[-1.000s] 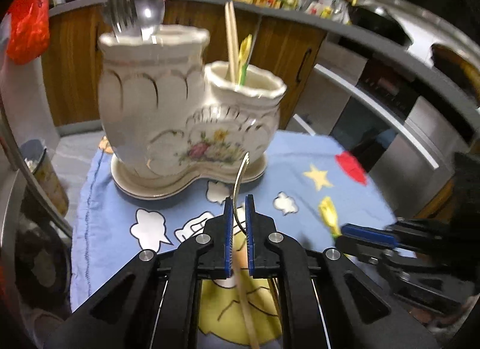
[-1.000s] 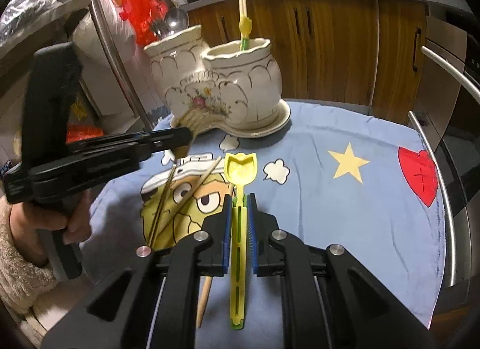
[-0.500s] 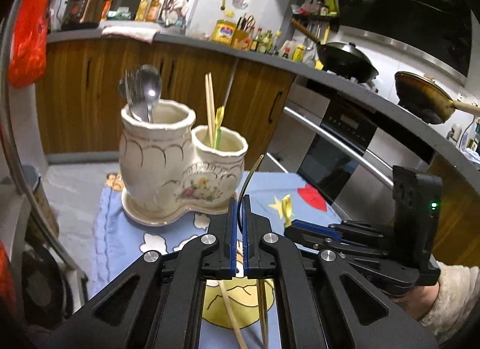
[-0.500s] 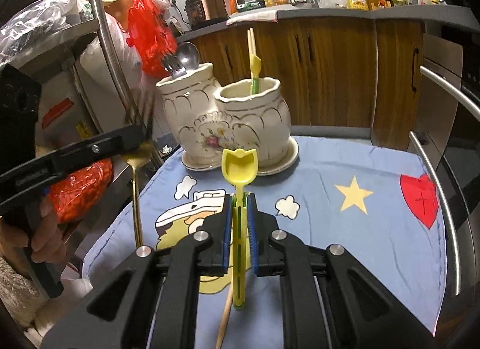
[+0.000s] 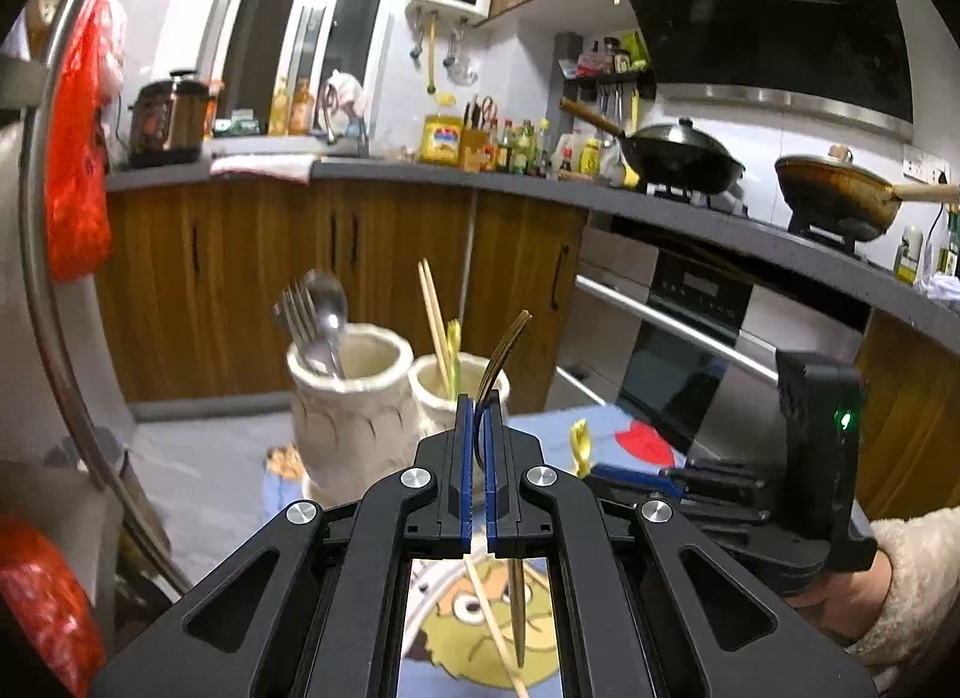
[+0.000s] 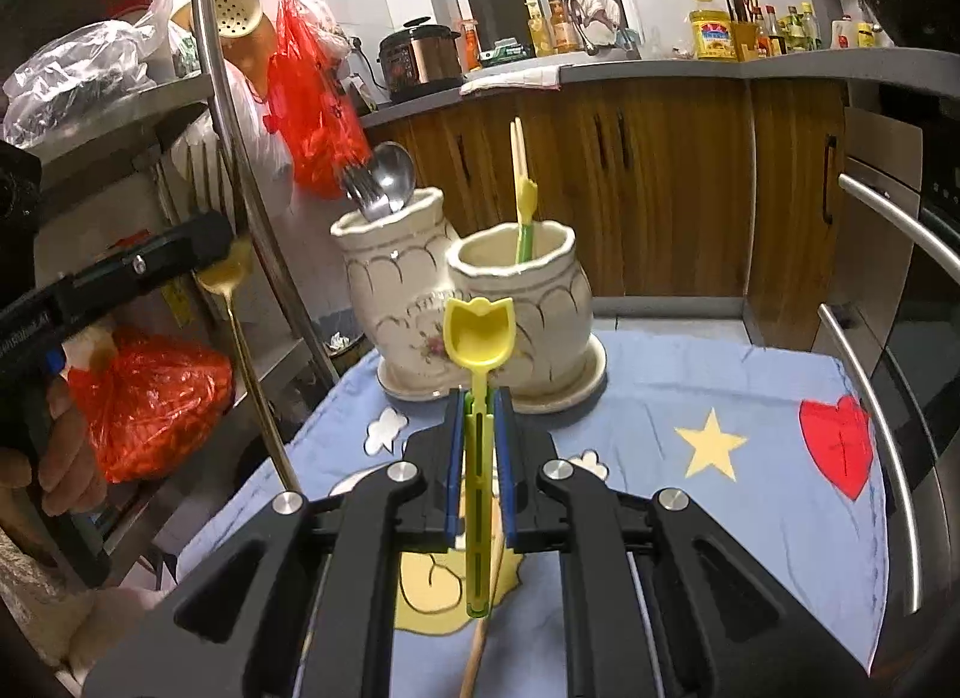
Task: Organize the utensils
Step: 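Lift gold fork with left tool while right tool carries yellow spoon toward the holder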
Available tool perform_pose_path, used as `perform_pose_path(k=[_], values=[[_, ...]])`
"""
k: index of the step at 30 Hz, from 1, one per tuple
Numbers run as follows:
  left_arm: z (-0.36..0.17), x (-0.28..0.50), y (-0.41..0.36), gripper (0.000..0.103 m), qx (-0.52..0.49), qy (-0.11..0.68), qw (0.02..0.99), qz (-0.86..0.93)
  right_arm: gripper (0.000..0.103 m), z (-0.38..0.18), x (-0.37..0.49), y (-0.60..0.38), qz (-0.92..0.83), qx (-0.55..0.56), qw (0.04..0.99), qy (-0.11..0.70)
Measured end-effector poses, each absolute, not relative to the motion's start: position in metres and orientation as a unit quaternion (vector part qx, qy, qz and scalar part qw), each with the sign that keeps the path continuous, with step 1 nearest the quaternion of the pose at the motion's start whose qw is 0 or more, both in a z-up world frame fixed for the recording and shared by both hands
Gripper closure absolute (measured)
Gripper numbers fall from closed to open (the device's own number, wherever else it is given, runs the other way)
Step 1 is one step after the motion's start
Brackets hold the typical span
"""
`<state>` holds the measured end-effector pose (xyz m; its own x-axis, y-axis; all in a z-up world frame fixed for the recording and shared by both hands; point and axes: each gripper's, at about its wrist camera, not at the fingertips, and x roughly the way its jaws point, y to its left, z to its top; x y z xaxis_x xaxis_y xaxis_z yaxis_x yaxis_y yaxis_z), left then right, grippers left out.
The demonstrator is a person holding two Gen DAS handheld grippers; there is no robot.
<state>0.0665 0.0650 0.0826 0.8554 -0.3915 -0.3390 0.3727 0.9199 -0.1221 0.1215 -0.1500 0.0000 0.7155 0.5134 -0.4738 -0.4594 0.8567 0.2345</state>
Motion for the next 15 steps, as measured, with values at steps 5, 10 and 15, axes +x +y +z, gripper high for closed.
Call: perform_pose_path(k=[5,10,15], values=[[0.117,0.074,0.076,0.099,-0.030,0.149,0.970,-0.190,0.093,0.027,0.136,-0.147,0.260,0.045,0.934,0.240],[0.155,0.087,0.082,0.099,-0.028,0.110,0.978,-0.177,0.093,0.059,0.160,-0.143,0.257,0.048,0.944,0.202],[0.185,0.103,0.084,0.099,-0.022,0.075,0.985,-0.157,0.093,0.084,0.190,-0.138,0.258,0.069,0.946,0.181]])
